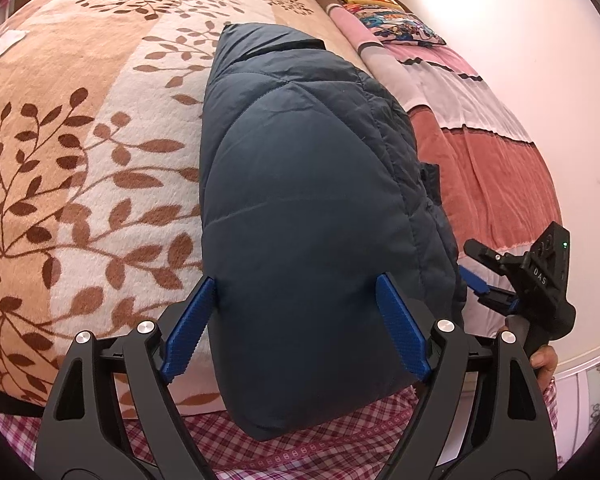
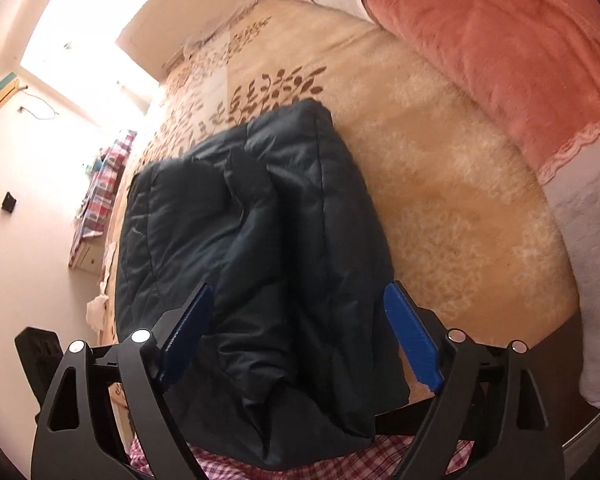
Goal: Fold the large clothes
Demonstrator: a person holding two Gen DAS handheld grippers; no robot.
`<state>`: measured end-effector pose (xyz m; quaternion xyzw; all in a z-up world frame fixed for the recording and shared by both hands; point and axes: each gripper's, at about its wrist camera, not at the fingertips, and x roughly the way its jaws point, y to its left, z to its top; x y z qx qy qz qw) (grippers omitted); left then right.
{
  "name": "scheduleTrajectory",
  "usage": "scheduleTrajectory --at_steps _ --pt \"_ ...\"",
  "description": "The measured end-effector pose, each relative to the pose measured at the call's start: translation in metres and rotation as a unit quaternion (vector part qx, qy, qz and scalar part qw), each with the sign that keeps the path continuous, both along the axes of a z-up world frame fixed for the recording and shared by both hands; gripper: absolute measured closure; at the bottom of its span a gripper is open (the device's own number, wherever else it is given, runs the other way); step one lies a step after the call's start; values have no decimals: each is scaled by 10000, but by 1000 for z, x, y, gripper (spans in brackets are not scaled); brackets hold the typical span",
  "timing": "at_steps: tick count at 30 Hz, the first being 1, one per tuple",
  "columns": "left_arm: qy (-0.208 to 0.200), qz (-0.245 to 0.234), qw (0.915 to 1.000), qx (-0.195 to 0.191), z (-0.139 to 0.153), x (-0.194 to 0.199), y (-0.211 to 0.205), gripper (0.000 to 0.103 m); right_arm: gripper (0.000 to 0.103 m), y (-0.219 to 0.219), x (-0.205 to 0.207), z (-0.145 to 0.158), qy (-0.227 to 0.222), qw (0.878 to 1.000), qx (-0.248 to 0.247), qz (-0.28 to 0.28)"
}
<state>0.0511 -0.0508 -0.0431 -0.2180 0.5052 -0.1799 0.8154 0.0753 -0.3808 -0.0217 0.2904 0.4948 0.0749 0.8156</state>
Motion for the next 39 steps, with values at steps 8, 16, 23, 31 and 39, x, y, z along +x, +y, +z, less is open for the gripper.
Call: scheduleTrajectory --at_steps 8,16,23,31,39 --pt "-37 -20 10000 61 0 2 -2 21 16 7 12 -30 519 9985 92 175" --pt "-6 -142 9999 52 -11 9 -6 11 15 5 20 -71 777 9935 807 195" --pt "114 -295 9993 -174 -20 19 -9 9 35 3 19 -89 664 9858 1519 269" --pt "-750 -566 9933 677 0 9 -21 38 58 13 17 -80 182 9872 1511 468" --pt "-983 -241 9912 853 13 42 22 41 59 52 48 -69 -146 9904 1174 710"
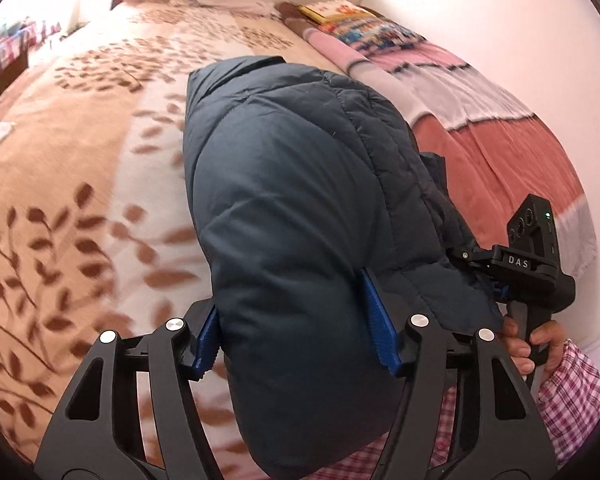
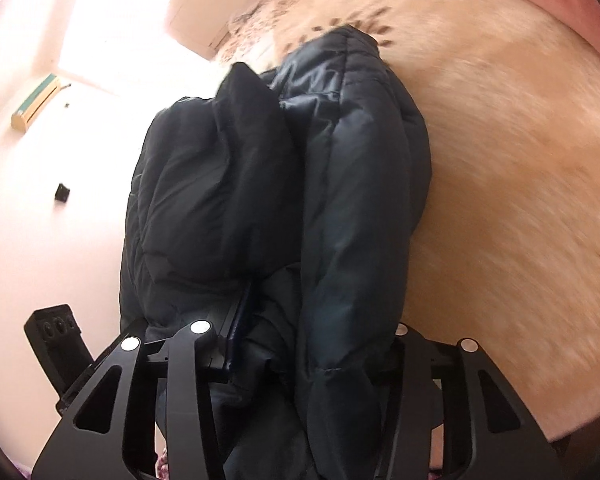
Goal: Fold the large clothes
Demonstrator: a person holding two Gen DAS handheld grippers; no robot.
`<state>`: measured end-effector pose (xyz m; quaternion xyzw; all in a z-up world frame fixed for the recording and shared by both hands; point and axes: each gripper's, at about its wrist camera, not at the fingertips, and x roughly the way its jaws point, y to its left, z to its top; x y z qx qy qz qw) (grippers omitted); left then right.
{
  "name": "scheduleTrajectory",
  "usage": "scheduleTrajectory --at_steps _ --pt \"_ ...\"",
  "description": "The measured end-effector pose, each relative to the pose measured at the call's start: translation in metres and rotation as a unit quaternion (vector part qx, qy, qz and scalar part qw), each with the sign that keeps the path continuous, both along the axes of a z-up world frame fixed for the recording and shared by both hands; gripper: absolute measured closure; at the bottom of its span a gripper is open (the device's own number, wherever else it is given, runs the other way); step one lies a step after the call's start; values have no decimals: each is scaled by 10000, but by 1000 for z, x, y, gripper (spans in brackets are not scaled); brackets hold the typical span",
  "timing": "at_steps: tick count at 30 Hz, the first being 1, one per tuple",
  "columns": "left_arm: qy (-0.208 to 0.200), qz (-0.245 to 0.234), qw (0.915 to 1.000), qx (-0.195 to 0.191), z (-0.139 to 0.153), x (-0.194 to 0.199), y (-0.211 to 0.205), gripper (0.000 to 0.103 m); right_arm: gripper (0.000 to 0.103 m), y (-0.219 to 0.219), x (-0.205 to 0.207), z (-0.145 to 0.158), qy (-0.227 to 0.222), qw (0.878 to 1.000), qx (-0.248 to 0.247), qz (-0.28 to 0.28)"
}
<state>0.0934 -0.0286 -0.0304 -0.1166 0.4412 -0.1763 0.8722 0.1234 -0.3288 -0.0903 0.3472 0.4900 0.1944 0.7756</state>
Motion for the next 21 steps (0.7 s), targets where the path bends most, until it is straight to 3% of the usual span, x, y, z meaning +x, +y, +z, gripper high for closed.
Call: scheduleTrajectory --at_steps 7,14,18,21 --pt "-123 435 9987 226 3 48 63 41 59 61 59 11 -166 9989 -241 354" --pt "-135 700 9971 272 -5 79 101 41 59 113 108 12 -166 9976 -443 500" --pt "-110 779 9967 197 -11 81 108 39 59 118 105 12 -165 9968 -596 511" --pt "-87 839 9962 236 -13 80 104 34 49 108 98 10 -63 9972 -616 423"
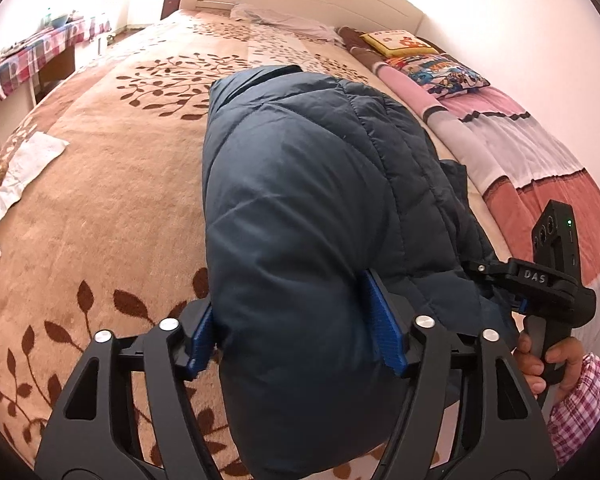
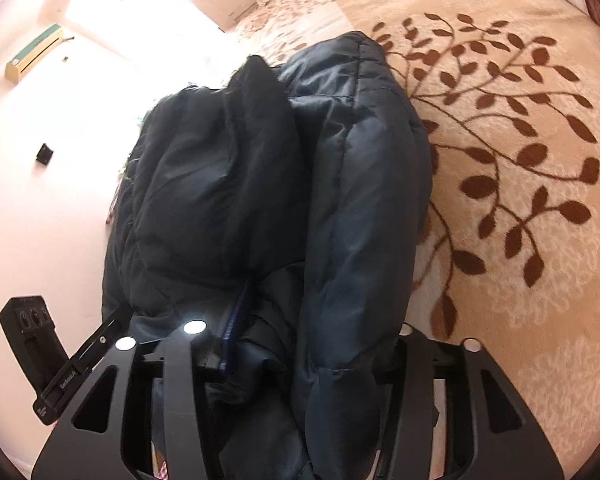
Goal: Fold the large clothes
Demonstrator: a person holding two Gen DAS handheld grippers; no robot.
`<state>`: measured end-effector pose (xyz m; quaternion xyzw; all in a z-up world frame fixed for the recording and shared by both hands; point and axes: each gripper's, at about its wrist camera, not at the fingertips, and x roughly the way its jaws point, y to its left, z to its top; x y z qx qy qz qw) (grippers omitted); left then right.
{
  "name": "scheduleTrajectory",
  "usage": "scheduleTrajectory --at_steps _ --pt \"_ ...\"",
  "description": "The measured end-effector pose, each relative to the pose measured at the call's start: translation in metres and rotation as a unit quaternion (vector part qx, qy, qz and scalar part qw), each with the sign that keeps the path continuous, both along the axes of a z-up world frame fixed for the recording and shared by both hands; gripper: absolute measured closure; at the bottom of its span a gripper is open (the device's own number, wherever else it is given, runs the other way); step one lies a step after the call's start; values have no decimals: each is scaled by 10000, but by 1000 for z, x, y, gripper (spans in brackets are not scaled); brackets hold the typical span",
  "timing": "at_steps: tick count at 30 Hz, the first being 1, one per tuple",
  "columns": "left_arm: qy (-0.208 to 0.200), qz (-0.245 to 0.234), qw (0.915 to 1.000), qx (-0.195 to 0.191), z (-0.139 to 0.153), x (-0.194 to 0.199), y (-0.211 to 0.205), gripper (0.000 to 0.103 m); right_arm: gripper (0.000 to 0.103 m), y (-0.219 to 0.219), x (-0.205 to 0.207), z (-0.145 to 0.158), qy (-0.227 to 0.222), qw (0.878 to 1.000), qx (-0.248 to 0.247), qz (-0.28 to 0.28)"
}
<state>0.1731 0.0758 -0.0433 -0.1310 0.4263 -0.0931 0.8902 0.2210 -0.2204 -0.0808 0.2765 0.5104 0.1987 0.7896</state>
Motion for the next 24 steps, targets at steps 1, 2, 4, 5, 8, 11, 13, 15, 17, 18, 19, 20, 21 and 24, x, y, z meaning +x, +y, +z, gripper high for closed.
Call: scheduleTrajectory --at_steps 1,2,4,5,8,11,13,15,17,18,19,20,21,24 --pt "33 50 10000 19 0 -1 0 31 42 1 -2 1 45 10000 7 -57" --pt "51 73 10000 22 0 -1 1 30 39 -2 1 1 102 9999 21 -122" --pt "47 154 9998 94 1 -5 1 28 30 -7 -5 2 189 9996 16 -223" --pt "43 183 9997 131 1 -5 1 27 30 -9 -9 5 197 9995 18 -233" --pt "46 244 9992 298 6 -14 -4 27 27 -17 -19 16 126 9997 -67 -213" --pt "42 266 9989 372 12 -23 -6 27 24 -23 -29 33 19 9996 -108 -273" --pt "46 276 9988 394 16 -30 -8 27 23 -28 -43 44 -60 9993 -143 -331" --pt "35 301 9986 428 20 -38 -9 27 23 -34 -55 53 -130 9991 -215 -352" --pt "20 312 9984 482 24 -46 -12 27 23 -37 -69 64 -246 9987 -300 -339" --pt "9 324 9982 513 27 -52 -13 27 23 -38 -78 70 -324 9981 -403 -329" --pt "-1 334 9979 554 29 -57 -15 27 23 -32 -84 76 -397 9975 -504 -303" --pt "-10 344 9977 591 30 -61 -16 27 23 -27 -91 82 -463 9968 -594 -272" --pt "-15 354 9973 650 32 -68 -18 27 23 -25 -105 88 -550 9956 -727 -231" --pt "-30 398 9966 723 36 -84 -21 27 23 -17 -131 99 -761 9923 -951 -231"
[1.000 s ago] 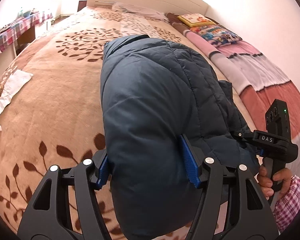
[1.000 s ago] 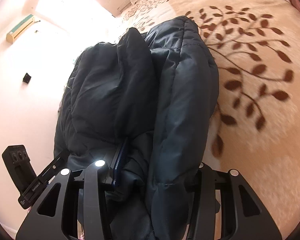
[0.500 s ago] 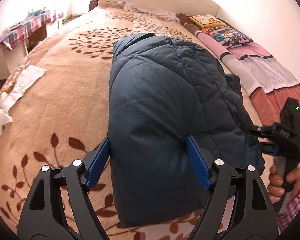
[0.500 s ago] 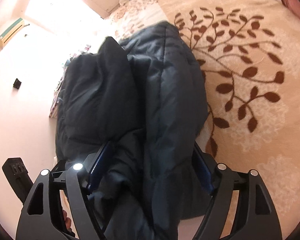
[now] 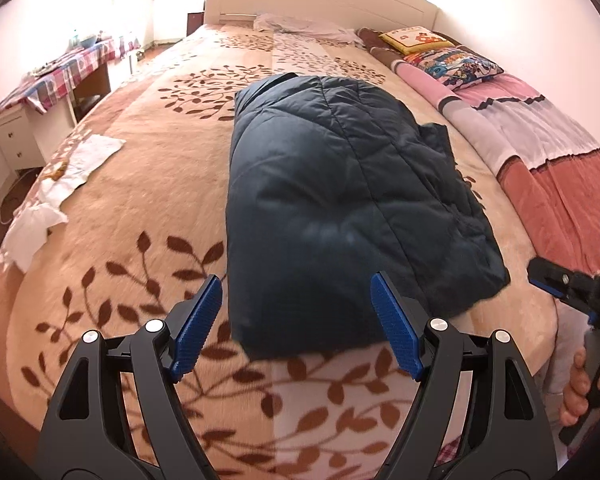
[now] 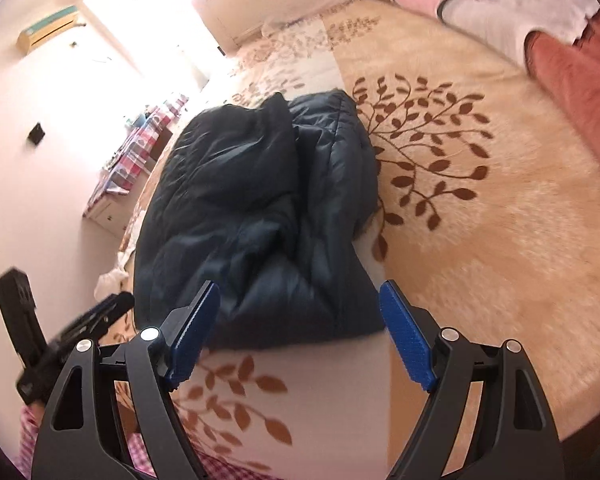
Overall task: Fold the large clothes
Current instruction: 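Open both tools to release the folded jacket and withdraw them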
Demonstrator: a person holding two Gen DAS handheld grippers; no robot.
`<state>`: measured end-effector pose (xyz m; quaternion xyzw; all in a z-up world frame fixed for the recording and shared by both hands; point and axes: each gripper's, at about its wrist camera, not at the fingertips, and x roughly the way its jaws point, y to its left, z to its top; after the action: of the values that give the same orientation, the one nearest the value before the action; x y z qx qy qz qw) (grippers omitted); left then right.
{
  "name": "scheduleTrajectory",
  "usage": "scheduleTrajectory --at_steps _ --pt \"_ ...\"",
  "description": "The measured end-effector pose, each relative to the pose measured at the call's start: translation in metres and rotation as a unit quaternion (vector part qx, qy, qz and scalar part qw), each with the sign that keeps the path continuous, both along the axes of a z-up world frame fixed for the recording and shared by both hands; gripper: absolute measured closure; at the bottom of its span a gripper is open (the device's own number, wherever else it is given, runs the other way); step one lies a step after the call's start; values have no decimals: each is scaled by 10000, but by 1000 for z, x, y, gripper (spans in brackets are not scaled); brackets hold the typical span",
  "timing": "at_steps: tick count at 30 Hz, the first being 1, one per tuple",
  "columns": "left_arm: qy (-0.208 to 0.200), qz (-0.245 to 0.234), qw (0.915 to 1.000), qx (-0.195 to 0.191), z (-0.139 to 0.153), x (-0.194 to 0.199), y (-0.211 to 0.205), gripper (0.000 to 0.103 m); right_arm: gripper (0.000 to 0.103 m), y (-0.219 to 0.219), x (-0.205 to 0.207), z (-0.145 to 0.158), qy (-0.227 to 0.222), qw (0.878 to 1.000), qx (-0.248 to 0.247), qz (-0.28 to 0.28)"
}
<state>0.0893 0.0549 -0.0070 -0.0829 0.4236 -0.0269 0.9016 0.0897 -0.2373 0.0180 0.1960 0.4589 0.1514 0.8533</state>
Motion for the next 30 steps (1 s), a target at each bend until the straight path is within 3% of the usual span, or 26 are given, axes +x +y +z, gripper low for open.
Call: scheduleTrajectory --at_steps 8,30 --pt "21 -9 10000 96 4 -45 -14 27 23 20 -59 6 -122 9984 -524 167" --pt "166 225 9996 -56 2 -122 -23 27 23 81 -121 -12 -212 9906 -1202 614"
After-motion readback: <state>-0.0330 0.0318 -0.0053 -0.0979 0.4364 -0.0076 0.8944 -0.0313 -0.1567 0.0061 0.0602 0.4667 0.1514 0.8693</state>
